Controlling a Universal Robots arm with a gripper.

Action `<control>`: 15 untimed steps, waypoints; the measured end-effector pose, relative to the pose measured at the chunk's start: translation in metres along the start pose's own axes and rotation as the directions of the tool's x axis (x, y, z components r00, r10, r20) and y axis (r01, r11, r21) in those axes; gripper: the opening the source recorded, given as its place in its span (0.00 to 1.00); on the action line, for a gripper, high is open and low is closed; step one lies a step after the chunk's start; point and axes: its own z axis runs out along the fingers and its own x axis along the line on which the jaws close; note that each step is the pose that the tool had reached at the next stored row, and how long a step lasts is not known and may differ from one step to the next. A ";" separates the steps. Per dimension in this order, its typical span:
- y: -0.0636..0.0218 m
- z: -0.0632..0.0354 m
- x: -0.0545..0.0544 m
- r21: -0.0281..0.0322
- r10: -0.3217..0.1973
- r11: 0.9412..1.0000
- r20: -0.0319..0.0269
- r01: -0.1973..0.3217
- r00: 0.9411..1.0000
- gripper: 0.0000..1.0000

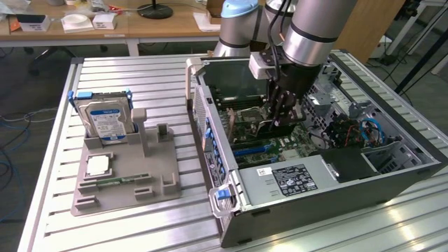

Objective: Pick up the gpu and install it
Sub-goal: 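Insert the gpu into the slot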

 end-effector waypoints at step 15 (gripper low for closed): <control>0.0043 0.0109 0.001 0.000 0.000 1.000 -0.002 0.000 1.000 0.26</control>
